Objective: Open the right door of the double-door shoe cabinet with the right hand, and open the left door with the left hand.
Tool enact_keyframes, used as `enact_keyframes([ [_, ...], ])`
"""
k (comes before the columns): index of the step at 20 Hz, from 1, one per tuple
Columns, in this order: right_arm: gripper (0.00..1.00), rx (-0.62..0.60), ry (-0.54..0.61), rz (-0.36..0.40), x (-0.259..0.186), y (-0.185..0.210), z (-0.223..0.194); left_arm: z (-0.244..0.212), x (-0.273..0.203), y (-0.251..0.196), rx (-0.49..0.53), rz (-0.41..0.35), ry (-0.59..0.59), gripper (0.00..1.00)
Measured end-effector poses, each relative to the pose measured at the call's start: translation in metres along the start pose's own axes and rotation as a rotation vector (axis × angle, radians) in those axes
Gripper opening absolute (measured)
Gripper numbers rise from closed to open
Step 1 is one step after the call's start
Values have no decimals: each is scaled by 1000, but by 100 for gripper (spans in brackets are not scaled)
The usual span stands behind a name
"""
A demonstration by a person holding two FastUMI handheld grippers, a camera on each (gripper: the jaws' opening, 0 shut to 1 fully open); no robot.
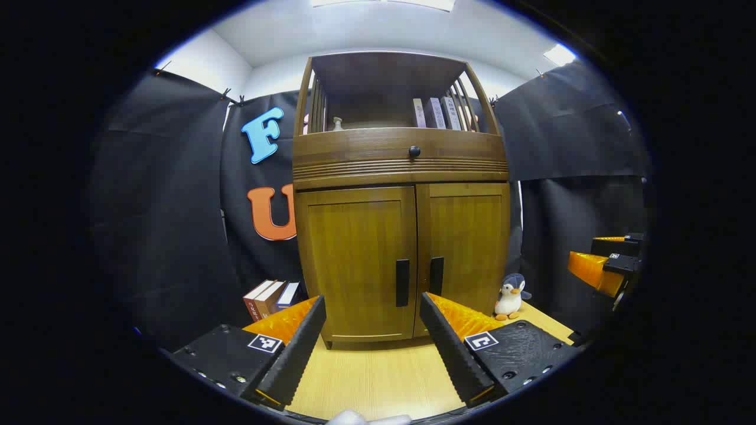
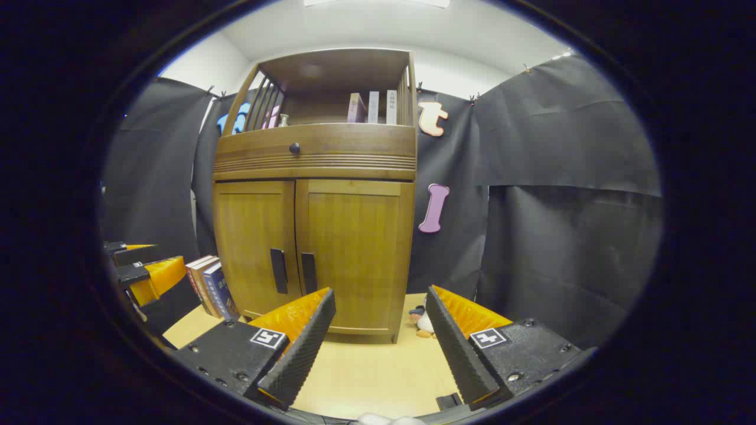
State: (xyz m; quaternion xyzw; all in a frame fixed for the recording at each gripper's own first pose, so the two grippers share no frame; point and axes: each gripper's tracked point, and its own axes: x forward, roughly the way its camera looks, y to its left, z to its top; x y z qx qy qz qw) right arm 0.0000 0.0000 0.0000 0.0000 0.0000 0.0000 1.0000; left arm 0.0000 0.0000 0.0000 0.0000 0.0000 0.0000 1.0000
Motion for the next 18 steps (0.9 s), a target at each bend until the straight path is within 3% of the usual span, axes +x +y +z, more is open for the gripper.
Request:
enact_keyframes([
  [5, 98, 5, 16, 0, 1, 1, -2, -1, 1, 1, -3, 1, 2, 100],
  [9, 99, 5, 18, 3, 0, 1, 0, -3, 4, 1, -2, 3, 11, 96],
  [11, 99, 3, 22, 4, 1, 2, -2, -2, 5, 3, -4, 7, 9, 100],
  [18, 99, 5, 38, 48, 4, 7, -5, -1, 5, 9, -16, 28, 5, 96],
])
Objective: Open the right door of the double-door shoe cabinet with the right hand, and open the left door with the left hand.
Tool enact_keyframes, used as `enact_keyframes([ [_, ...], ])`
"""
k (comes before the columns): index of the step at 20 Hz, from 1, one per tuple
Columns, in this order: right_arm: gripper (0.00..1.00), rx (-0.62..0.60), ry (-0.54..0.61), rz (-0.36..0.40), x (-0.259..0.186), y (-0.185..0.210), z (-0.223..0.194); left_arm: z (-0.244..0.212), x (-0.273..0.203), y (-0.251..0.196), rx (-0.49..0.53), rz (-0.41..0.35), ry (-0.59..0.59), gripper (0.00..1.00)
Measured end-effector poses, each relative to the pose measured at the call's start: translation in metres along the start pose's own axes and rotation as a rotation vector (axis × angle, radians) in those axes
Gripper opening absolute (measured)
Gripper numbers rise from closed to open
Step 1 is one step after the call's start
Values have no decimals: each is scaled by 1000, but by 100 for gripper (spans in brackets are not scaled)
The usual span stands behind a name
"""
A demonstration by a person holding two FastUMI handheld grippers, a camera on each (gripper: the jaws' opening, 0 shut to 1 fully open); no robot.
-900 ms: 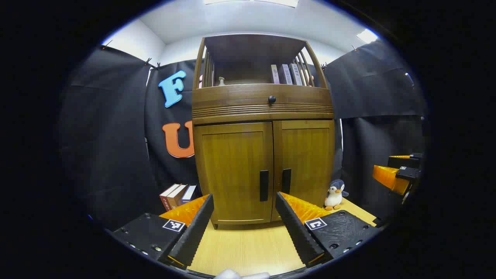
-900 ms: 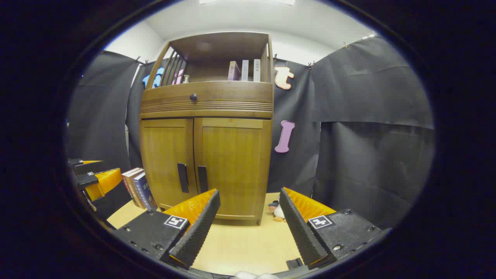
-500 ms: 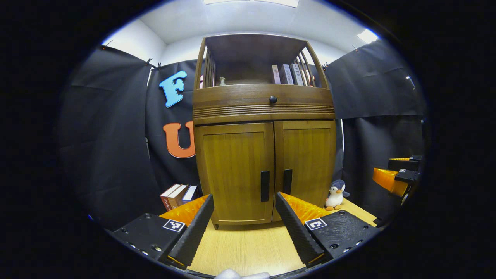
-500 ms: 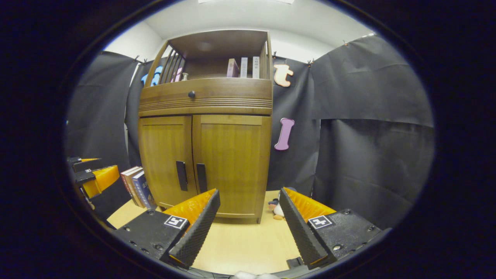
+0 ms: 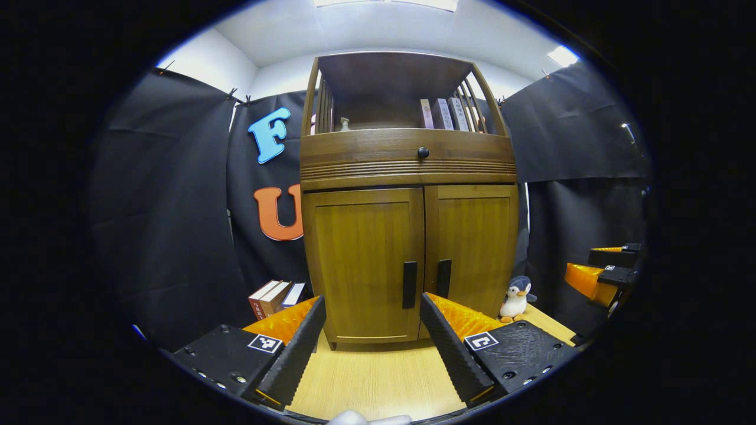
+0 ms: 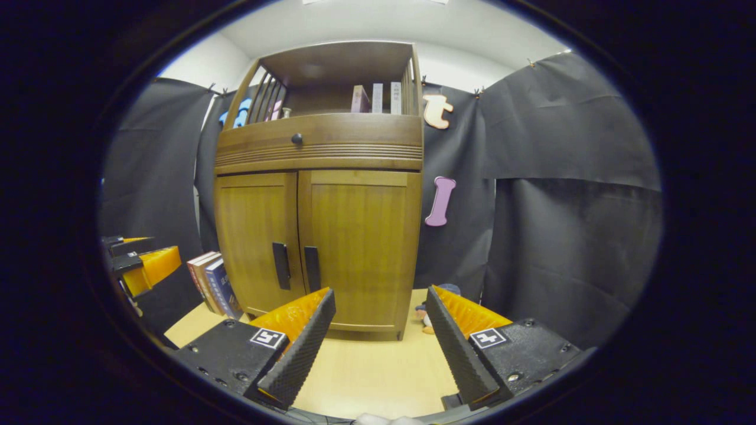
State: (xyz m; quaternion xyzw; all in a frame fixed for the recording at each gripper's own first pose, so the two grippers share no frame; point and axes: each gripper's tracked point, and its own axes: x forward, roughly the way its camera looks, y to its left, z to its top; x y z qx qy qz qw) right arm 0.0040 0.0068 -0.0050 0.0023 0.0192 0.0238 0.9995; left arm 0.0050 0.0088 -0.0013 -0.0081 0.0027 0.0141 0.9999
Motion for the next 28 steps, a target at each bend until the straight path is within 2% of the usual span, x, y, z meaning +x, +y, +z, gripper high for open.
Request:
enact_keyframes([
  [7, 99, -8, 5, 41, 13, 7, -1, 6, -1, 5, -15, 10, 2, 96],
  [9, 99, -7, 11, 47, 27, 10, 0, 9, -5, 9, -14, 9, -5, 100],
  [11, 99, -3, 22, 61, 43, 14, -3, 9, -9, 10, -20, 0, 1, 96],
  [13, 99, -5, 31, 77, 61, 18, -2, 12, -15, 14, -22, 5, 2, 96],
  [15, 98, -9, 40, 96, 76, 27, -6, 13, -21, 19, -13, 22, 8, 96],
  [16, 98, -6, 42, 111, 81, 33, -10, 12, -24, 21, -7, 29, 11, 100],
  [17, 99, -1, 44, 124, 90, 40, -11, 13, -27, 23, -4, 36, 12, 96],
  [23, 98, 6, 58, 192, 151, 79, -25, 17, -36, 36, -36, 101, 9, 96],
  [24, 98, 9, 64, 197, 161, 85, -28, 18, -38, 38, -43, 111, 8, 100],
  [25, 97, 11, 66, 202, 173, 93, -29, 19, -38, 40, -47, 125, 9, 96],
  [28, 95, 15, 88, 219, 205, 112, -34, 17, -42, 46, -54, 166, 21, 96],
])
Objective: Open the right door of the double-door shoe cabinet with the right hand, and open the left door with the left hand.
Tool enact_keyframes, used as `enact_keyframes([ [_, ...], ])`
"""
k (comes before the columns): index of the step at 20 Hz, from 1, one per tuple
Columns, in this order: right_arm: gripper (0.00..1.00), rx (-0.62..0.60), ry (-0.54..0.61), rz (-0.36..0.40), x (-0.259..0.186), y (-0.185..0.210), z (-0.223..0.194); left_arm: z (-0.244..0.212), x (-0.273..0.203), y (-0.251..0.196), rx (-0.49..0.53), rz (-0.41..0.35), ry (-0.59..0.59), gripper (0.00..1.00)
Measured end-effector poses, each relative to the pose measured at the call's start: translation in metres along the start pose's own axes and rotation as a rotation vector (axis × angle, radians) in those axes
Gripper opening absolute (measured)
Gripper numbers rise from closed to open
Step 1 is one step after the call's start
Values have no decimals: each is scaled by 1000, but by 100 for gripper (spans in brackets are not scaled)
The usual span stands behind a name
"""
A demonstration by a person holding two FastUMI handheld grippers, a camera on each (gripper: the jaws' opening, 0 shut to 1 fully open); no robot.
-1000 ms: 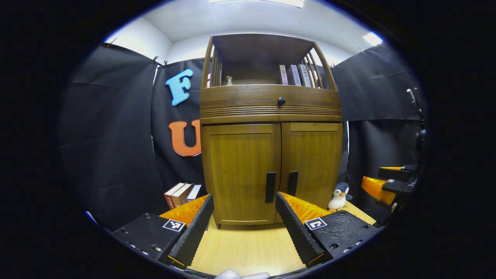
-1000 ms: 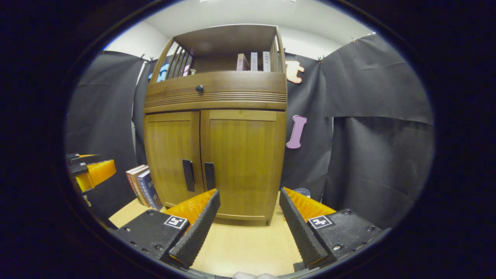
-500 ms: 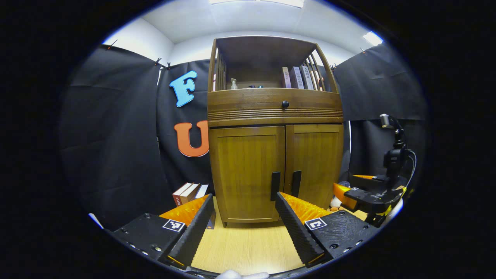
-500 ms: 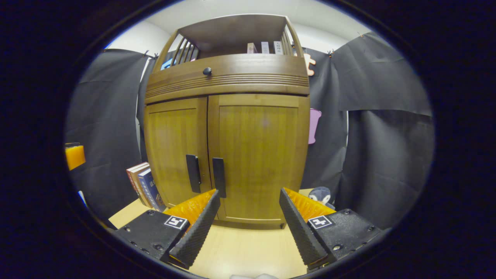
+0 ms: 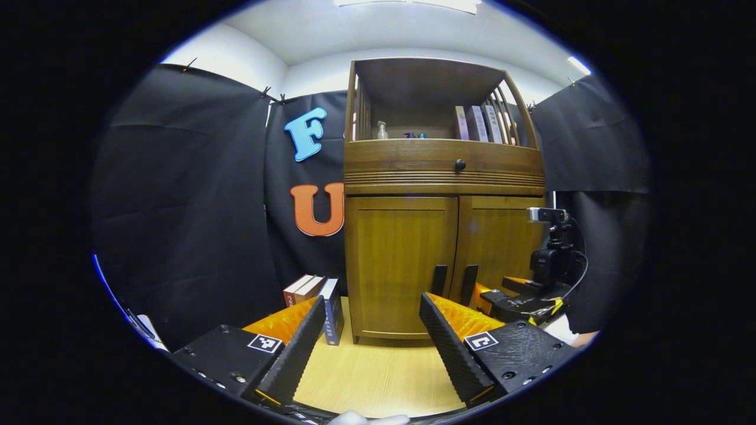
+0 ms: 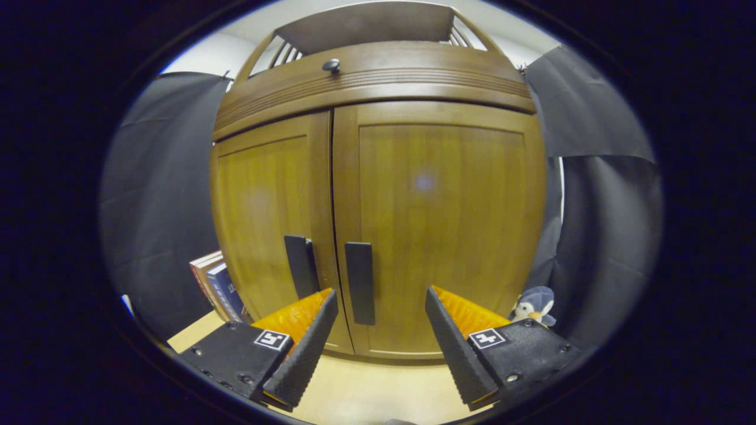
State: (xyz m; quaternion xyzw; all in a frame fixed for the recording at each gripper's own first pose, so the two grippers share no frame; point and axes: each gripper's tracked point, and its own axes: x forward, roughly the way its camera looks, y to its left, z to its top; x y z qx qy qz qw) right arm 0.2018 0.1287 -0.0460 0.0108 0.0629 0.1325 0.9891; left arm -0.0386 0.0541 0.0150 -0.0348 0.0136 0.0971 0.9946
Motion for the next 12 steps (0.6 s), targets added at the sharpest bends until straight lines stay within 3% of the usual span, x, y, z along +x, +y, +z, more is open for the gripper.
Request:
enact_keyframes([
  [6, 87, -11, 47, -2, 58, 12, -13, 2, 0, 6, -1, 55, 9, 96],
  [7, 77, -8, 57, -7, 66, 11, -14, 2, -1, 7, -1, 63, 9, 96],
  [10, 71, 17, 80, 9, 79, 14, -16, 0, -6, 6, 1, 80, 6, 96],
  [12, 60, 17, 82, -8, 83, 12, -15, -4, -8, 8, 14, 94, 10, 96],
])
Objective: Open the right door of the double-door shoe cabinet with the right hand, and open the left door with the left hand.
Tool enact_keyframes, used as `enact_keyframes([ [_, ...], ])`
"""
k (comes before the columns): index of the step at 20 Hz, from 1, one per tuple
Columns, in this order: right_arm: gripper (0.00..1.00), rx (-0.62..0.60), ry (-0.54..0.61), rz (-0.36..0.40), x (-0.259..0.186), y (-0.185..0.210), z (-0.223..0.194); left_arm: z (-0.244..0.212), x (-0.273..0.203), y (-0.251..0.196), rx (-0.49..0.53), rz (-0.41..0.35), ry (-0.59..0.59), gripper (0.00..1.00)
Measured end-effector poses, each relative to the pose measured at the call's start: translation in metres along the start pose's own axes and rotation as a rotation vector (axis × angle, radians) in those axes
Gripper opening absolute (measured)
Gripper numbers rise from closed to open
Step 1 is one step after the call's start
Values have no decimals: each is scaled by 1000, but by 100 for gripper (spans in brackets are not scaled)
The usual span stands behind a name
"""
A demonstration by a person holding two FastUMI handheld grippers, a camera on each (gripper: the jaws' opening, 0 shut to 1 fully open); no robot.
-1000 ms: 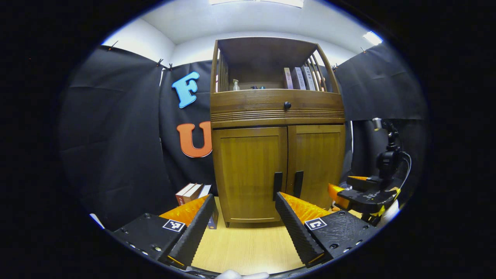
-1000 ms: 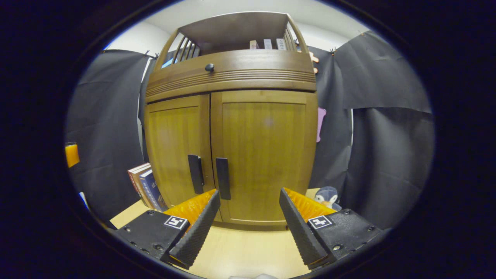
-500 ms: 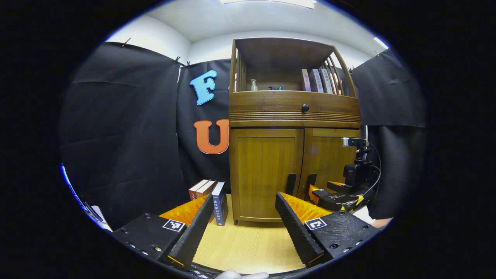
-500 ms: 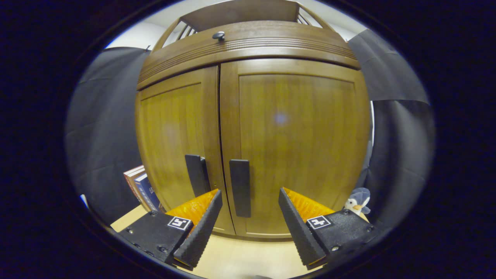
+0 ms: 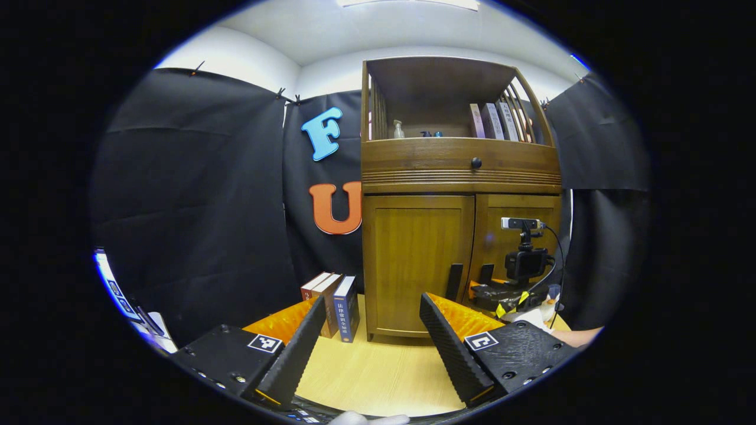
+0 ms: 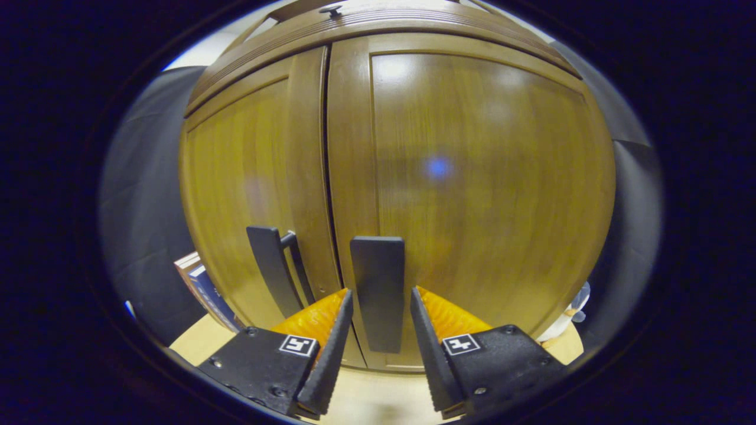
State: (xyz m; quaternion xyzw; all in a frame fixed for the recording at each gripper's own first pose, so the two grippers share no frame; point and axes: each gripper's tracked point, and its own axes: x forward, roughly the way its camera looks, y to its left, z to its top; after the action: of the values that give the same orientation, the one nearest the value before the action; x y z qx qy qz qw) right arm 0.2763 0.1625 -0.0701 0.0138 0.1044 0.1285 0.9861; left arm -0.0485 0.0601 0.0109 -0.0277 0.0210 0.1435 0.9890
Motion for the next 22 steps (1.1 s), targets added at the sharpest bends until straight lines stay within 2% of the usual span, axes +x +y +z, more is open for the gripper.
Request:
enact_keyframes([
  [1, 53, 9, -4, -4, 0, 1, 3, -1, -1, 0, 4, 4, 3, 100],
  [2, 49, 9, 1, -4, -1, 3, 0, -1, -4, 1, 5, 8, 4, 96],
  [4, 38, 11, 8, -1, -1, 2, -1, 0, -8, 2, 0, 11, 1, 96],
  [5, 36, 16, 14, 8, -1, 3, -1, 0, -10, 3, -3, 11, -5, 96],
  [9, 31, -17, 28, 75, -9, 3, -3, -2, -18, 3, -20, 5, -15, 96],
  [16, 30, -53, 20, 152, -63, -4, -19, -13, -26, -4, -21, -59, -8, 96],
  [17, 30, -54, 19, 160, -70, -6, -20, -13, -27, -6, -25, -71, -11, 100],
  [19, 30, -59, 16, 162, -85, -11, -24, -11, -30, -9, -35, -94, -16, 96],
  [20, 30, -63, 15, 158, -92, -14, -27, -12, -31, -11, -38, -105, -20, 100],
  [21, 30, -65, 16, 155, -98, -17, -29, -12, -31, -13, -39, -114, -24, 96],
  [22, 30, -66, 17, 152, -107, -20, -32, -13, -33, -14, -41, -125, -25, 100],
])
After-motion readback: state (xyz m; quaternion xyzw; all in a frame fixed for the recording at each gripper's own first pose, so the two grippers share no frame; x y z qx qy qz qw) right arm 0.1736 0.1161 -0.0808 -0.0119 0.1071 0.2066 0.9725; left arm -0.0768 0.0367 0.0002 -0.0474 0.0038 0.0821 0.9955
